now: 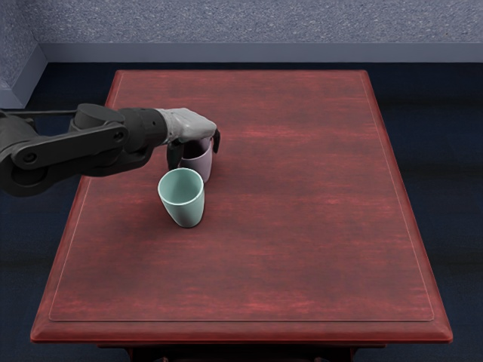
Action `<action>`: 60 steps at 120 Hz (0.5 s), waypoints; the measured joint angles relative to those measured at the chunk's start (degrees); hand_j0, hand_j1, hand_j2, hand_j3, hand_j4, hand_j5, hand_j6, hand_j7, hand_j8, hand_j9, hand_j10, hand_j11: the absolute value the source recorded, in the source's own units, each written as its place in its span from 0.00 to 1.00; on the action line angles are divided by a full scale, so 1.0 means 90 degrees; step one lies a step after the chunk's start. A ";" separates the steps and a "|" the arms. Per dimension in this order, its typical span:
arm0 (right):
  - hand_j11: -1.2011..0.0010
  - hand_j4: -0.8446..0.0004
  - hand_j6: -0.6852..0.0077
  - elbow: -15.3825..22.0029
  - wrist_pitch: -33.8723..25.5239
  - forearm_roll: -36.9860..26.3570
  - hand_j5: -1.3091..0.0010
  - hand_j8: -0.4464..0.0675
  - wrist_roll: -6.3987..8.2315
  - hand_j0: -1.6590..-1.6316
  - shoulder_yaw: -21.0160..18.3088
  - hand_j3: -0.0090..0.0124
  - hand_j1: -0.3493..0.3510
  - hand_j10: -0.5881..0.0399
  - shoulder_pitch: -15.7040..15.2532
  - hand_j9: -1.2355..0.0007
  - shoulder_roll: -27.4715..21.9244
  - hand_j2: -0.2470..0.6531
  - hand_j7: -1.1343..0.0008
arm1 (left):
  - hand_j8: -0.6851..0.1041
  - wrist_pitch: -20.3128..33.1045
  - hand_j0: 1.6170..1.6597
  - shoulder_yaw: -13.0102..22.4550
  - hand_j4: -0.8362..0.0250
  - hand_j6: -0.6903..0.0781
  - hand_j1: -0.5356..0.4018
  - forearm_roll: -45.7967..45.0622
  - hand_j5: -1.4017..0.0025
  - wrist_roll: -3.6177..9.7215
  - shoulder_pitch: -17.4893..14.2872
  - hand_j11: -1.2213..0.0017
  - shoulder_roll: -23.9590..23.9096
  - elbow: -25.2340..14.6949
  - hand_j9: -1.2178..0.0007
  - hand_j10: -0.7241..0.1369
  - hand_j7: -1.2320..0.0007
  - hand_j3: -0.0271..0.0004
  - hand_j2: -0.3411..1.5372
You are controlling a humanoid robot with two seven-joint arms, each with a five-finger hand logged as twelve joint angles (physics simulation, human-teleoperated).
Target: Pick up cup and place in cup with left hand
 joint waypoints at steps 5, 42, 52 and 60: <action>0.97 0.97 0.95 0.0001 0.0001 0.0000 0.97 0.82 -0.0001 0.04 -0.0001 0.42 0.04 0.90 0.0004 0.97 0.0000 0.27 0.97 | 0.44 -0.0016 0.93 0.0002 0.47 0.45 0.49 -0.0016 0.62 0.0003 -0.0017 0.55 0.0007 -0.0005 0.55 0.36 0.57 0.99 0.25; 0.97 0.97 0.95 0.0035 0.0018 0.0001 0.97 0.82 -0.0028 0.04 0.0015 0.42 0.04 0.90 0.0045 0.97 0.0000 0.27 0.97 | 0.47 -0.0239 0.91 -0.0059 0.47 0.49 0.49 -0.0063 0.60 0.0040 -0.0186 0.53 0.0200 -0.0049 0.53 0.35 0.54 0.99 0.23; 0.97 0.97 0.95 0.0037 0.0019 0.0001 0.97 0.82 -0.0029 0.04 0.0016 0.42 0.04 0.90 0.0048 0.97 0.0000 0.27 0.97 | 0.47 -0.0322 0.91 -0.0082 0.47 0.49 0.49 -0.0181 0.60 0.0046 -0.0383 0.53 0.0238 -0.0066 0.53 0.35 0.54 0.99 0.22; 0.97 0.97 0.95 0.0038 0.0019 0.0001 0.97 0.82 -0.0029 0.04 0.0016 0.42 0.04 0.90 0.0048 0.97 0.0000 0.27 0.97 | 0.47 -0.0478 0.92 -0.0092 0.48 0.49 0.48 -0.0339 0.59 0.0064 -0.0559 0.53 0.0244 -0.0084 0.53 0.35 0.55 0.99 0.22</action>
